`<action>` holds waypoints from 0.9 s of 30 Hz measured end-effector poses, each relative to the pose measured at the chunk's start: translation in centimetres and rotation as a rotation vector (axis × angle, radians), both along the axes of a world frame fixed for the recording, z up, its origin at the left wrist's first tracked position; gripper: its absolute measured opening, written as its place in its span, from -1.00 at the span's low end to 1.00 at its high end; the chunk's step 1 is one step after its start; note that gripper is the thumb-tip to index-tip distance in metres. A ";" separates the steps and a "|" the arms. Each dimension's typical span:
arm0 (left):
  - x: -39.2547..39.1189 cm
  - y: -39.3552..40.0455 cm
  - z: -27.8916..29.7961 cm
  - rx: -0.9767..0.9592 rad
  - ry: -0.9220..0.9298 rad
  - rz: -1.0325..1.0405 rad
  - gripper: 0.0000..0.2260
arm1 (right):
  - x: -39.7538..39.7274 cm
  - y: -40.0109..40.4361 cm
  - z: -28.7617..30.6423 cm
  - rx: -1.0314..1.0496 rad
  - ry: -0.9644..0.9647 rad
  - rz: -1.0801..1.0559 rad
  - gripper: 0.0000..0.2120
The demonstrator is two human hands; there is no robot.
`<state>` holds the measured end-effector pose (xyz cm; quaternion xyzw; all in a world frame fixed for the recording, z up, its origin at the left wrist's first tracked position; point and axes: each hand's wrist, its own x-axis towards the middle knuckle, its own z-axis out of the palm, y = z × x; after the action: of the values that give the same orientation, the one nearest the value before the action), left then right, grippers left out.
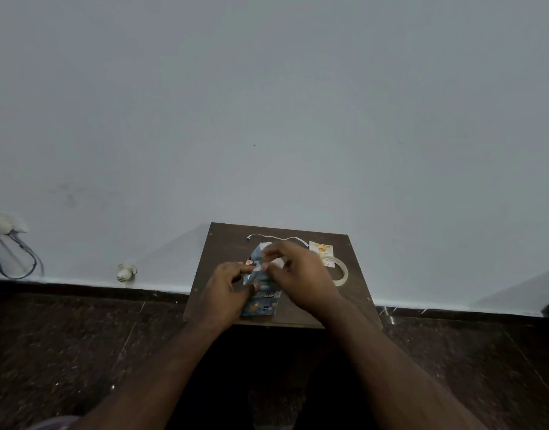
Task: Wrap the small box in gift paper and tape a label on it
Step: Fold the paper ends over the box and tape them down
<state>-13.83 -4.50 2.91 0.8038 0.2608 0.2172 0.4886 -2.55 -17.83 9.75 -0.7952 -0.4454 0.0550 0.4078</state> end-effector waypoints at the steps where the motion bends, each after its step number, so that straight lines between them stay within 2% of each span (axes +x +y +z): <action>1: 0.0 0.0 0.1 0.021 0.011 0.007 -0.76 | 0.5 -0.3 -0.1 0.115 0.101 -0.100 -0.83; 3: 0.0 -0.1 0.2 0.046 0.043 0.008 -0.73 | 2.0 -0.9 -1.0 0.253 0.333 -0.302 -0.81; 4: 0.0 -0.1 0.2 0.052 0.055 0.003 -0.71 | 2.5 -1.2 -1.6 0.237 0.417 -0.339 -0.79; 7: -0.1 -0.2 0.3 0.069 0.040 -0.018 -0.70 | 3.4 -1.5 -3.6 0.082 0.544 -0.239 -0.70; 9: -0.1 -0.2 0.5 0.069 0.011 -0.019 -0.72 | 3.4 -1.2 -4.1 0.072 0.594 -0.190 -0.66; 13: -0.1 -0.3 0.7 0.125 -0.007 -0.051 -0.75 | 3.7 -0.1 -4.1 0.048 0.573 -0.134 -0.67; 17: 0.0 -0.3 0.7 0.208 0.074 -0.070 -0.77 | 4.1 0.5 -4.2 0.027 0.548 -0.086 -0.71; 27: 0.1 0.2 0.2 0.309 0.150 -0.116 -0.68 | 4.6 1.0 -4.2 -0.013 0.488 -0.055 -0.73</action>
<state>-13.76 -4.32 3.13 0.8969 0.2134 0.1657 0.3500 2.09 -16.84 5.56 -0.7727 -0.3114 0.2371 0.4997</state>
